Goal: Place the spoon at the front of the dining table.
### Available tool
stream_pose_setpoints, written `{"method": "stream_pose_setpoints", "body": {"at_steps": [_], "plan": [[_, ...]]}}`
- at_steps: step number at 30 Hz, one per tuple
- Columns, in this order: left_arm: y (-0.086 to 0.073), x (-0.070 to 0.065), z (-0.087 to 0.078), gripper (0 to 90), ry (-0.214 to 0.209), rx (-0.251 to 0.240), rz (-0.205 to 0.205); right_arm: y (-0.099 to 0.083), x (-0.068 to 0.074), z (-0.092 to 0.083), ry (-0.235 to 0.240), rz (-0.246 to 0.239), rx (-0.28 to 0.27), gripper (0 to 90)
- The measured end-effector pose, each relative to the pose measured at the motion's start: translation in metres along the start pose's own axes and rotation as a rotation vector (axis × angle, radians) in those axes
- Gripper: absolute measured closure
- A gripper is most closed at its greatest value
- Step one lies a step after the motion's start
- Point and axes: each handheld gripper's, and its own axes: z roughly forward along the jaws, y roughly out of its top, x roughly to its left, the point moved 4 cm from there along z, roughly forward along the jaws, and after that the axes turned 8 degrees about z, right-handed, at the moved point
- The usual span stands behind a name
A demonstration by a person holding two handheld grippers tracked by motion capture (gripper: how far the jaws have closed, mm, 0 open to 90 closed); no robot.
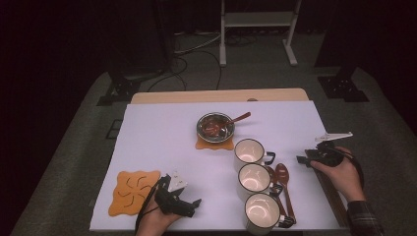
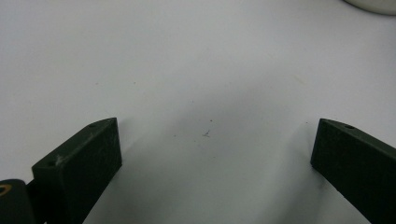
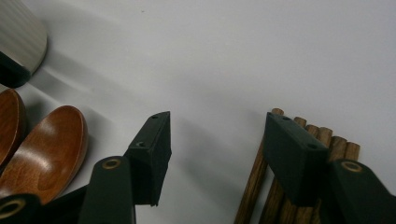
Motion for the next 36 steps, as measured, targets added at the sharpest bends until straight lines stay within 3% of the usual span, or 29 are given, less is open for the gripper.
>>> {"method": "stream_pose_setpoints", "body": {"at_steps": [8, 16, 36], "plan": [[0.000, 0.000, 0.000, 0.7, 0.000, 0.000, 0.000, 0.000, 0.004, 0.002, 0.006, -0.010, 0.008, 40.4], [0.000, 0.000, 0.000, 0.6, 0.000, 0.002, 0.003, 0.003, 0.003, -0.005, 0.000, -0.011, -0.017, 40.4], [0.000, 0.000, 0.000, 0.7, 0.000, -0.002, 0.000, -0.014, 0.005, -0.010, -0.009, -0.016, 0.007, 39.9]]}}
